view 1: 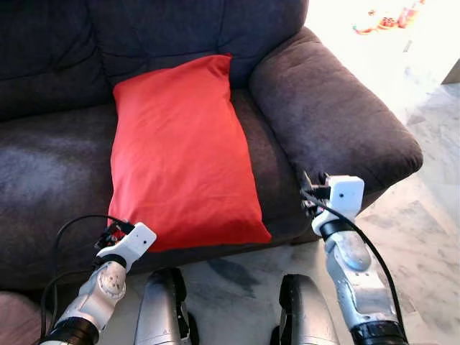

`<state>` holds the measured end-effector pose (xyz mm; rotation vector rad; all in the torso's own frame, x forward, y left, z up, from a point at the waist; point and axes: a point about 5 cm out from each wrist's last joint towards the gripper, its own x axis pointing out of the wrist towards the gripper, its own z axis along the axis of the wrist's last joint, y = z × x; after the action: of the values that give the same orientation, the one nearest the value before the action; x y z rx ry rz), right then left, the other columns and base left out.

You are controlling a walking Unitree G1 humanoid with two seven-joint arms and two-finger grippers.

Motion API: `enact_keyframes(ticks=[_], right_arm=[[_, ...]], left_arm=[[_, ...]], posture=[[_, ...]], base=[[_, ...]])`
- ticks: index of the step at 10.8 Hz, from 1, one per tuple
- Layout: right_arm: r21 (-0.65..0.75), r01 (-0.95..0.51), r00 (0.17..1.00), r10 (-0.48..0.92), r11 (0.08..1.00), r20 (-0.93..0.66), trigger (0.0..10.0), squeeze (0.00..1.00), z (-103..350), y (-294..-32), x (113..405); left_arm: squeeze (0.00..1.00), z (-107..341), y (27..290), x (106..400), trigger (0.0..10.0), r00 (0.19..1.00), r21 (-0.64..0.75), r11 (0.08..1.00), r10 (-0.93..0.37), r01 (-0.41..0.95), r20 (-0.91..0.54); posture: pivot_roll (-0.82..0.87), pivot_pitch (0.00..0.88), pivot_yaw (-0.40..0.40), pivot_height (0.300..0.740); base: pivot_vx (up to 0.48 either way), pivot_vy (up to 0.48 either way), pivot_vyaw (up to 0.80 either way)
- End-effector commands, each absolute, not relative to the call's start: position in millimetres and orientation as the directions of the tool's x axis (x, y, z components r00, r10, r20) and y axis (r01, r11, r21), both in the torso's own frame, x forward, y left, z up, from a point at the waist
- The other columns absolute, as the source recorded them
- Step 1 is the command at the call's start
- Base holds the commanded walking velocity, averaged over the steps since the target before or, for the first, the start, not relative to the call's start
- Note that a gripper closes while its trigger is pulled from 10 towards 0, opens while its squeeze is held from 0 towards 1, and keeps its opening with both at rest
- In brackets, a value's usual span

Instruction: Move the pillow to the sofa from floor

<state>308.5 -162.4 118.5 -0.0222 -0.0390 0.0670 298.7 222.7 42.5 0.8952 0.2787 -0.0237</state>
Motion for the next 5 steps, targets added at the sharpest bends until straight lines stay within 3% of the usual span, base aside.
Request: enact_keyframes(ticks=[1, 5], right_arm=[[-0.026, -0.063, 0.997, 0.065, 0.998, 0.043, 10.0, 0.00, 120.8, -164.1, 306.3], [-0.051, -0.065, 0.997, 0.062, 0.997, -0.047, 10.0, 0.00, 105.1, -169.6, 301.8]], left_arm=[[0.00, 39.2, 226.1, 297.8, 0.0, 0.959, 0.757, 0.637, 0.101, 0.144, -0.267], [0.00, 39.8, 226.4, 297.3, 0.0, 0.960, 0.755, 0.639, 0.090, 0.149, -0.265]], posture=[[0.02, 0.173, 0.016, 0.547], [0.02, 0.180, 0.012, 0.547]], base=[[0.000, 0.000, 0.00], [0.000, 0.000, 0.00]])
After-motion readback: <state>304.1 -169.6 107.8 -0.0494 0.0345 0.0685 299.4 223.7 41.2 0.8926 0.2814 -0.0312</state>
